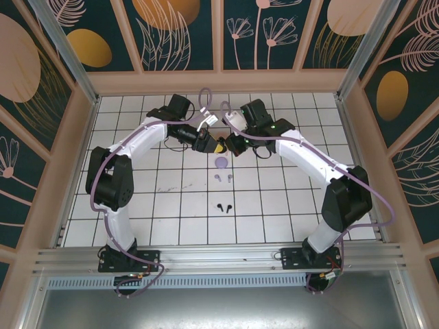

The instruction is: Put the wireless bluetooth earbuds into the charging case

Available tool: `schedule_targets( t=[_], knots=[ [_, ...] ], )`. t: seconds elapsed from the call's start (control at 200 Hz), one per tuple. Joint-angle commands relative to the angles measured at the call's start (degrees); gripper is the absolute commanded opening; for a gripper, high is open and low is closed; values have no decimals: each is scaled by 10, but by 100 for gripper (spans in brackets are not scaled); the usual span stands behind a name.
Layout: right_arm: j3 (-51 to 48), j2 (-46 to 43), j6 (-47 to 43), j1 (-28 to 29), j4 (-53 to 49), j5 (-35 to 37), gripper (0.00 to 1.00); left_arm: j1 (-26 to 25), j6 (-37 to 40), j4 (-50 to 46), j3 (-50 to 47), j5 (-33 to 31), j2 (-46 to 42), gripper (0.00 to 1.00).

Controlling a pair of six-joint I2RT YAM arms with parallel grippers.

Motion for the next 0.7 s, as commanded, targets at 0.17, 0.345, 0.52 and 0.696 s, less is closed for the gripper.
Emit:
schedule_targets(
  t=[0.17, 0.345, 0.52, 0.696],
  knots=[
    [20, -1, 9, 8, 8, 18, 6, -1, 26, -8, 12, 32, 3, 1],
    [8, -47, 39, -6, 15, 19, 41, 4, -28, 76, -29, 25, -26, 0],
    [-68, -139, 92, -11, 19, 11, 57, 32, -145, 264, -117, 22, -84, 0],
    [-169, -208, 205, 13, 21, 56, 59, 37, -229, 417, -200, -46, -156, 0]
  ],
)
